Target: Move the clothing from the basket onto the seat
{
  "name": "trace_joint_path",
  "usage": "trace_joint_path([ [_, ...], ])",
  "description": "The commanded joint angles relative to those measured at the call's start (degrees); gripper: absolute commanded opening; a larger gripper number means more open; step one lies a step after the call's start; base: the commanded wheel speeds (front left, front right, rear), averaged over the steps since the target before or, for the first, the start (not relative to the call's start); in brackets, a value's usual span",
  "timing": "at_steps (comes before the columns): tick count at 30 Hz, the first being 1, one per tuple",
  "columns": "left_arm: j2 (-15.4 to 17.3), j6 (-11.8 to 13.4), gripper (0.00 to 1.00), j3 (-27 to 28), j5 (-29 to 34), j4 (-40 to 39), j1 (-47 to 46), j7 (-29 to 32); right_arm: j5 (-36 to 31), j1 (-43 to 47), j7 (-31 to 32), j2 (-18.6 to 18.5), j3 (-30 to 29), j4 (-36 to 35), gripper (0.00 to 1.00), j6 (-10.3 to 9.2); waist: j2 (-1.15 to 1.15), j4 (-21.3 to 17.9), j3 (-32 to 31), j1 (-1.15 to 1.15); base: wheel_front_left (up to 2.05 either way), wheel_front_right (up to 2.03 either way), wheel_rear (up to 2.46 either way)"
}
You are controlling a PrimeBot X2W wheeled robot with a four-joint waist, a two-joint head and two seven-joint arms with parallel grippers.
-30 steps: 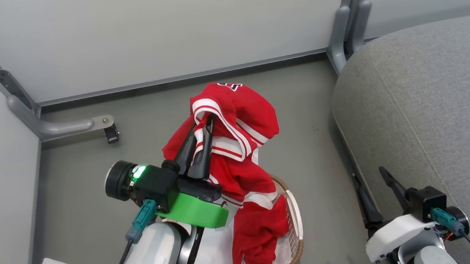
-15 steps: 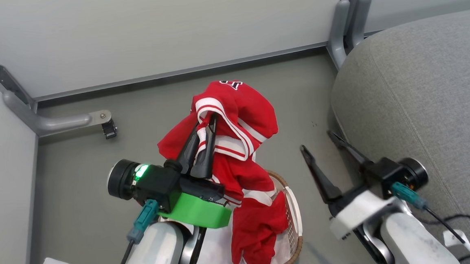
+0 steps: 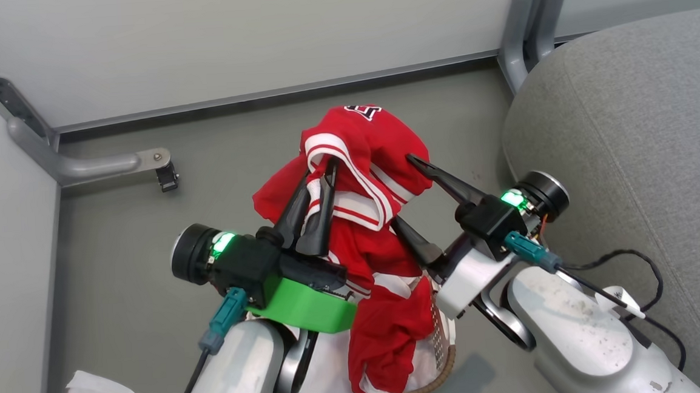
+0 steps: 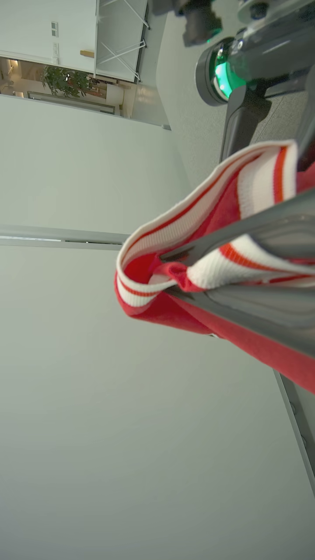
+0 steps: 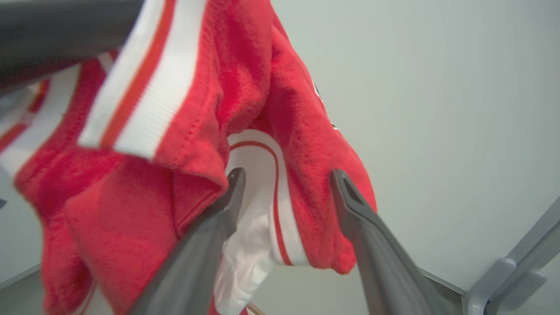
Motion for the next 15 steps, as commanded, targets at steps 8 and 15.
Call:
trace_joint_path([
  [8, 0.23, 0.55, 0.0, -1.97, -1.26, 0.05, -1.46, -0.03, -4.56, -3.77, -0.09, 2.48, -1.24, 4.48, 1.0, -0.04, 0.0, 1.28, 0.78, 0.0, 0.0, 0.0, 0.0],
  [15, 0.23, 0.27, 0.0, -3.0, -1.75, 0.21, -1.7, -0.03, -6.35, -5.74, -0.1, 3.68, -2.03, 8.6, 1.0, -0.04, 0.0, 1.98, 0.77, 0.0, 0.0, 0.0, 0.0],
])
